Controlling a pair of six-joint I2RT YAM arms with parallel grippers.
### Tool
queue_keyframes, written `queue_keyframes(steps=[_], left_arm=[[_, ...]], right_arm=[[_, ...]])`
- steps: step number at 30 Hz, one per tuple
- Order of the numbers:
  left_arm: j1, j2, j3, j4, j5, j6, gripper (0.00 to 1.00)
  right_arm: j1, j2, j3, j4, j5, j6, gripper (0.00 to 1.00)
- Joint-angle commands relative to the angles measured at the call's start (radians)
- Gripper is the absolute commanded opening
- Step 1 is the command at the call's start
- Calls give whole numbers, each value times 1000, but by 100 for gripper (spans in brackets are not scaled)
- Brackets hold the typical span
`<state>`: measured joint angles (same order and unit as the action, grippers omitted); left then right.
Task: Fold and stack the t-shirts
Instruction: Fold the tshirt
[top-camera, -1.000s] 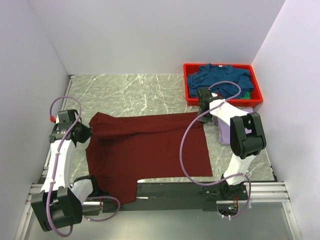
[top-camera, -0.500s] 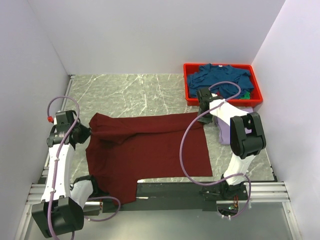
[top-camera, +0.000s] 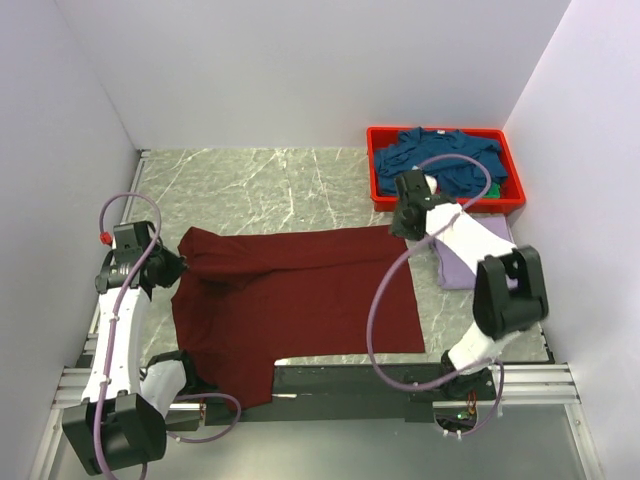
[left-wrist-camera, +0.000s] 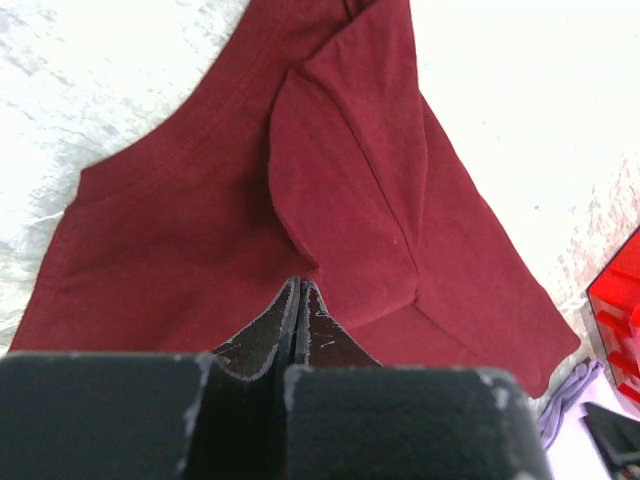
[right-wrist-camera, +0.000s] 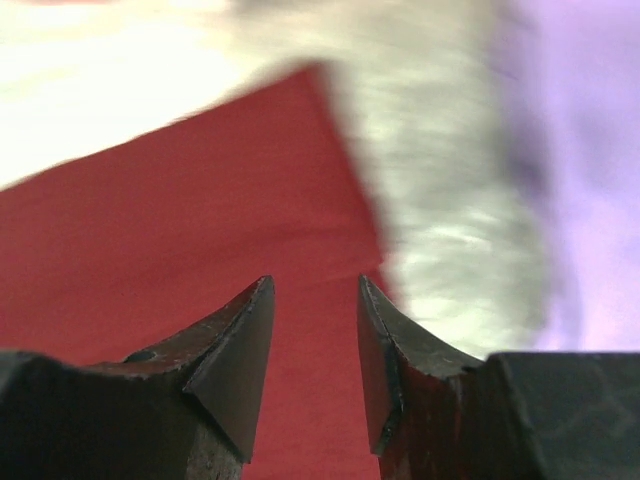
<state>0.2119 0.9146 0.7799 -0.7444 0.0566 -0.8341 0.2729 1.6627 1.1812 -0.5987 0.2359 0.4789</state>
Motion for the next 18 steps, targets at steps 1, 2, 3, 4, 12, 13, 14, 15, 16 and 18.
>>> queue_keyframes(steps=[1, 2, 3, 4, 12, 13, 14, 15, 16, 18], left_arm=[[-11, 9, 30, 40, 32, -16, 0], [-20, 18, 33, 54, 37, -20, 0], [-26, 23, 36, 60, 34, -26, 0], [-34, 29, 36, 68, 32, -31, 0], [-178, 177, 102, 183, -21, -68, 0], [-195, 220, 123, 198, -30, -68, 0], [-200, 243, 134, 212, -37, -66, 0], [-203, 269, 148, 238, -38, -63, 0], [-204, 323, 160, 250, -43, -60, 0], [-204, 381, 211, 267, -49, -53, 0]], right_arm=[[112, -118, -6, 164, -164, -92, 46], [185, -127, -5, 207, -185, -106, 46], [218, -126, -5, 230, -214, -120, 46], [253, -123, -5, 253, -274, -140, 46], [529, -24, 17, 479, -417, -194, 42], [546, -12, 21, 499, -432, -198, 41], [561, 12, 35, 525, -444, -201, 41], [592, 28, 47, 530, -448, -212, 40], [607, 43, 60, 534, -448, -218, 40], [632, 87, 93, 548, -438, -238, 40]])
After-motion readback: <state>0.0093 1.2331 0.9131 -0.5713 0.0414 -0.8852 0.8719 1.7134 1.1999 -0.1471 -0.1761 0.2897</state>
